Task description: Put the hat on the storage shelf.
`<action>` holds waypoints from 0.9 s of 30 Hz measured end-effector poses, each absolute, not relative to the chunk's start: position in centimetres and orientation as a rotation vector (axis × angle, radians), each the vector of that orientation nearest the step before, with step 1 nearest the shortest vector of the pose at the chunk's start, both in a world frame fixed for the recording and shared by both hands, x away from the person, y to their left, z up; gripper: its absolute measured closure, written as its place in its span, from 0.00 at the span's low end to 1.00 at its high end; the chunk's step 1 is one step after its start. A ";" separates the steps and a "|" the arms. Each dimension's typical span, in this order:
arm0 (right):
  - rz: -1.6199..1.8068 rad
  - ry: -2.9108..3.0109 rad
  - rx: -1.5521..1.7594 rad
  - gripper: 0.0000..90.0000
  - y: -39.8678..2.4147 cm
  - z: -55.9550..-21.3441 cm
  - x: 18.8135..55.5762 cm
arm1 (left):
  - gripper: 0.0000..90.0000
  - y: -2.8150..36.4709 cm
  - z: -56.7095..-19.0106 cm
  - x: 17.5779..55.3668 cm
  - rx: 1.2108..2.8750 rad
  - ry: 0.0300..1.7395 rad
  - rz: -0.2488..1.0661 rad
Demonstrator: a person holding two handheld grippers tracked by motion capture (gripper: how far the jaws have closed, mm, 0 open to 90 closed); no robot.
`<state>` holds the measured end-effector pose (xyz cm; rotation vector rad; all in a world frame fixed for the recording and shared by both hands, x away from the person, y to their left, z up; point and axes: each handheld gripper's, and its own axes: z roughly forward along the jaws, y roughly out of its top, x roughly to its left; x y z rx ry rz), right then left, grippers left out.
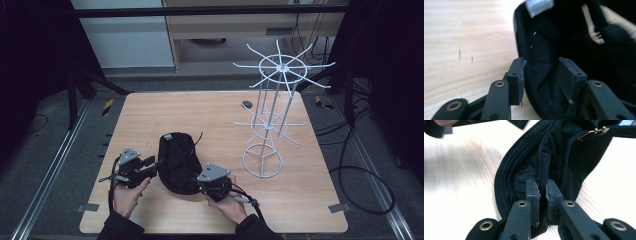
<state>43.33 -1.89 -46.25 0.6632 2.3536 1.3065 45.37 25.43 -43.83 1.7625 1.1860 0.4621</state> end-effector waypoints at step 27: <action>1.316 2.390 0.685 0.87 -0.8 -47.1 43.2 | 0.70 18.5 -42.3 46.6 1.862 1.104 0.380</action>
